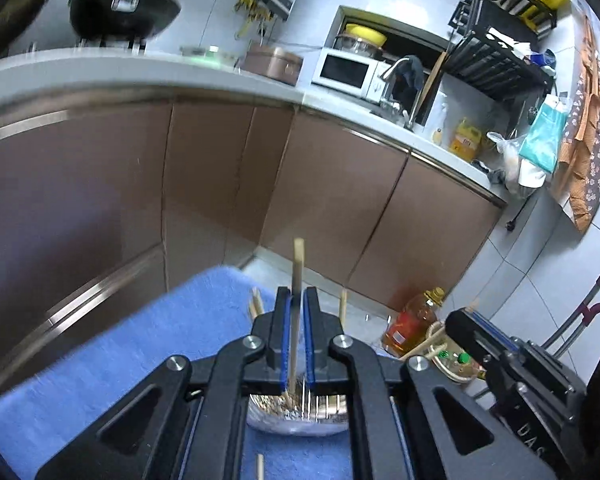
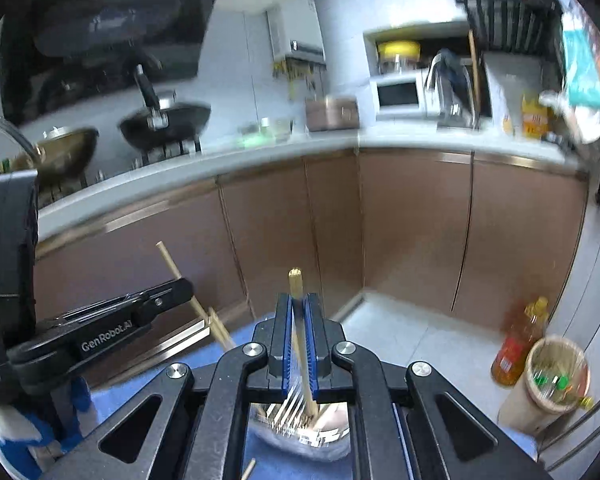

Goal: Organize utensils
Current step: 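Open both tools to release the chopsticks into the holder, then withdraw both tools and move them toward the white spoon and last chopstick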

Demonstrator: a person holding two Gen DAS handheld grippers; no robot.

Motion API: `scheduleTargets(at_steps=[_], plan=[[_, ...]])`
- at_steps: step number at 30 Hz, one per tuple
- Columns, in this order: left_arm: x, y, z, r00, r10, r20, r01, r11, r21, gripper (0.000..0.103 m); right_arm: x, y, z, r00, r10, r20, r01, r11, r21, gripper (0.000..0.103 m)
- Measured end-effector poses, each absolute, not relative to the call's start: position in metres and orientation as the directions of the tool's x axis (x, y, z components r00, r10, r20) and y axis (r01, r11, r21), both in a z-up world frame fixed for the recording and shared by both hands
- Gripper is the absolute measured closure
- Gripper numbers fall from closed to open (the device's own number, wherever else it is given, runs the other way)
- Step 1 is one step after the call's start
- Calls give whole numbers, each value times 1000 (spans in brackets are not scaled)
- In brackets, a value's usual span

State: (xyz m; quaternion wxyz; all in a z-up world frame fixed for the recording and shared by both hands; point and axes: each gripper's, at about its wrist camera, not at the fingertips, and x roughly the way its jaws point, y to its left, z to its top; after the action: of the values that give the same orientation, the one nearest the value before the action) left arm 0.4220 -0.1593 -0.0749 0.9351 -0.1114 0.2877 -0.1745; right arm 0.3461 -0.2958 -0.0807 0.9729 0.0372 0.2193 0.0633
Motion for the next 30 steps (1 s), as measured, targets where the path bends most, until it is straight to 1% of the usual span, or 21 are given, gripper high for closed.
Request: scheduleTargets(at_steps=[1, 3, 5, 7, 8, 9, 10, 11, 12, 13, 15, 22, 24, 30], plan=[[421, -158, -80, 773, -390, -501, 260, 914, -310, 97, 345, -297, -87, 893, 138, -428, -104, 989, 101, 95], [418, -155, -85, 777, -381, -501, 250, 918, -309, 96, 339, -301, -91, 892, 143, -428, -99, 987, 124, 86], [412, -151, -84, 781, -374, -501, 250, 921, -298, 95, 331, -304, -89, 898, 134, -419, -87, 988, 129, 81], [404, -146, -79, 787, -370, -494, 252, 923, -290, 93, 319, -306, -83, 904, 129, -407, -80, 988, 135, 80], [399, -143, -77, 789, -370, -490, 253, 923, -289, 88, 314, -306, -80, 907, 127, -402, -78, 988, 137, 77], [391, -140, -71, 795, -371, -480, 258, 923, -287, 81, 310, -306, -76, 910, 126, -396, -77, 988, 137, 74], [384, -138, -66, 802, -369, -470, 259, 923, -284, 76, 302, -305, -71, 913, 125, -388, -78, 988, 136, 73], [377, -134, -61, 809, -364, -462, 258, 925, -277, 68, 297, -304, -66, 915, 124, -383, -78, 988, 135, 72], [368, -132, -56, 818, -356, -451, 257, 929, -267, 63, 289, -303, -62, 919, 123, -376, -77, 988, 135, 70], [356, -130, -49, 832, -343, -436, 256, 935, -248, 61, 285, -303, -58, 921, 123, -370, -77, 988, 136, 69], [335, -128, -38, 852, -321, -413, 254, 944, -210, 57, 269, -303, -47, 927, 127, -353, -79, 986, 148, 64], [238, -107, -7, 918, -197, -343, 167, 979, -116, 47, 197, -297, -21, 941, 139, -308, -91, 982, 166, 52], [213, -100, -5, 930, -166, -329, 140, 985, -104, 45, 177, -296, -18, 943, 142, -302, -94, 981, 169, 49], [140, -89, -11, 952, -74, -298, 69, 997, -28, 43, 110, -290, -15, 952, 146, -268, -101, 979, 175, 45]])
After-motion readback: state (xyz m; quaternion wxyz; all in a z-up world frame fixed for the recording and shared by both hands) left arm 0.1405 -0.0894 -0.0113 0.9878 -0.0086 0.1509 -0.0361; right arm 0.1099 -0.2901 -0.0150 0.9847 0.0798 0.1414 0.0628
